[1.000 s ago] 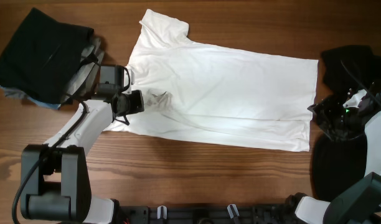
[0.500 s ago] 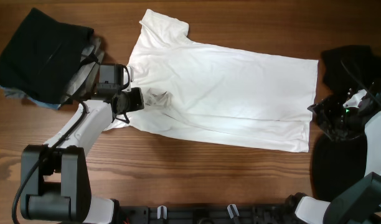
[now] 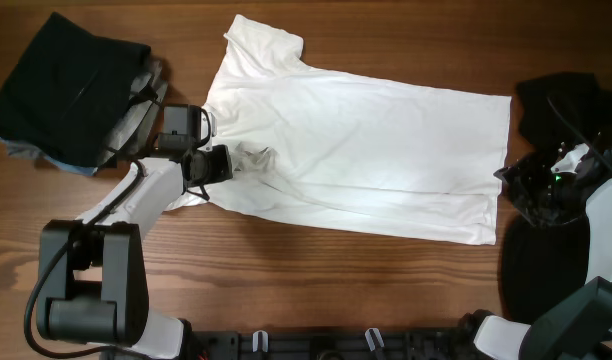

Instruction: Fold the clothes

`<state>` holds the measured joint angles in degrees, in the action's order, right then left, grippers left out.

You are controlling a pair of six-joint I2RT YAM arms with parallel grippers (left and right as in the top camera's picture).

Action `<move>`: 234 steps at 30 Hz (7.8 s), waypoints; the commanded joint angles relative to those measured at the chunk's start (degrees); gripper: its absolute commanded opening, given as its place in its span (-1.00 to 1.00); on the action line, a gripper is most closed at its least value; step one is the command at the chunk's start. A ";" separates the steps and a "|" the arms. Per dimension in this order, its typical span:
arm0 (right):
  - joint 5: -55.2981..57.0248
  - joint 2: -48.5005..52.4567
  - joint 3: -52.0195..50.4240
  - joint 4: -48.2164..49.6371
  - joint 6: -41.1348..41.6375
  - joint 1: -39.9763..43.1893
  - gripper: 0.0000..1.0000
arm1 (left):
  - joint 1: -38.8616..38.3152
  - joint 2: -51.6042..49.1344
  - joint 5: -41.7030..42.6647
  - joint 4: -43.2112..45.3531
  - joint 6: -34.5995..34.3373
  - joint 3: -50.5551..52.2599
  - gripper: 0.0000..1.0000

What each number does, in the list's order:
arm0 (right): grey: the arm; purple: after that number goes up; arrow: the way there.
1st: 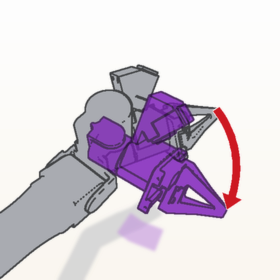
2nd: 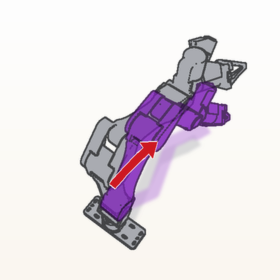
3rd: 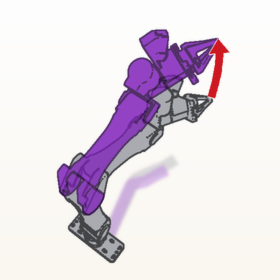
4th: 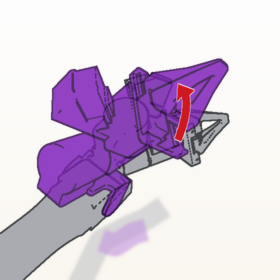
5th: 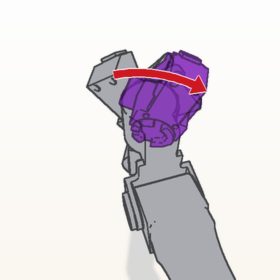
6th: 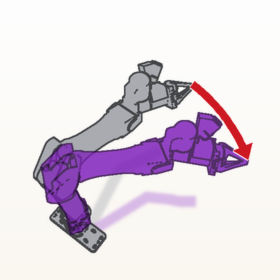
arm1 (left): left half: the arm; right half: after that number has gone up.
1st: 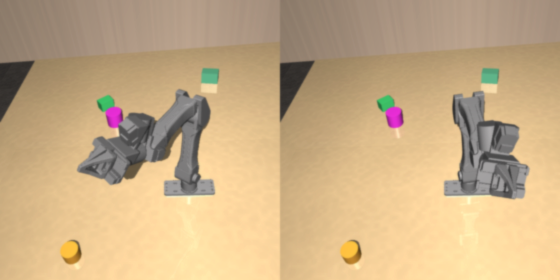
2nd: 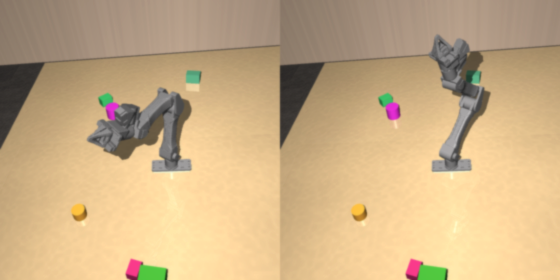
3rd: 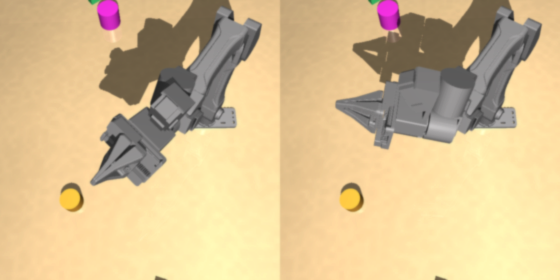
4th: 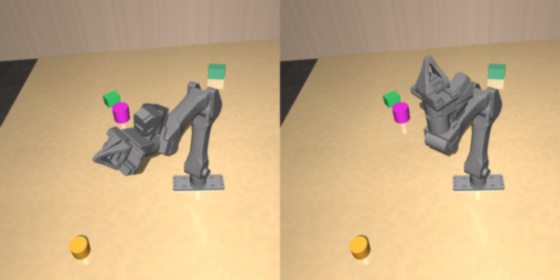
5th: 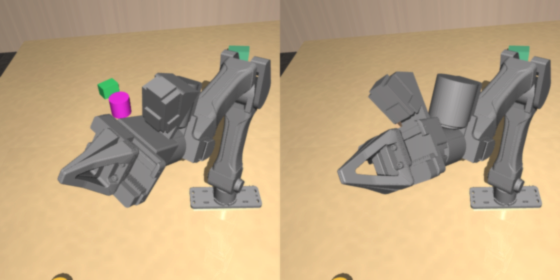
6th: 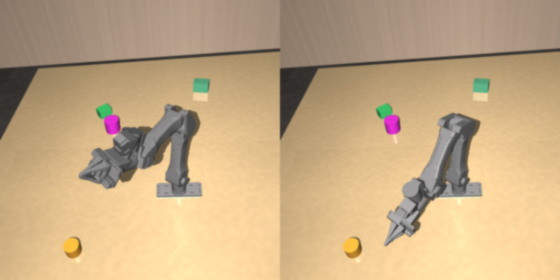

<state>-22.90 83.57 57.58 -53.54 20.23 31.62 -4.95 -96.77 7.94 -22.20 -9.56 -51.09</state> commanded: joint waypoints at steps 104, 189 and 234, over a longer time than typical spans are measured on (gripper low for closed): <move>0.63 -0.68 1.07 0.72 -1.16 0.22 0.47 | 5.05 0.85 5.22 15.72 -4.59 -1.84 -0.92; -11.39 -0.55 -19.85 4.17 -10.45 -12.04 -0.06 | 23.17 14.19 4.46 -16.13 -7.13 -3.39 -0.03; -12.11 -0.55 -24.81 18.49 -2.01 -18.16 -0.91 | 13.05 17.57 5.92 -17.90 -4.31 -3.37 0.11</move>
<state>-34.30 83.53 33.01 -34.65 19.44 13.78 8.34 -78.76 14.44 -40.29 -15.09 -53.63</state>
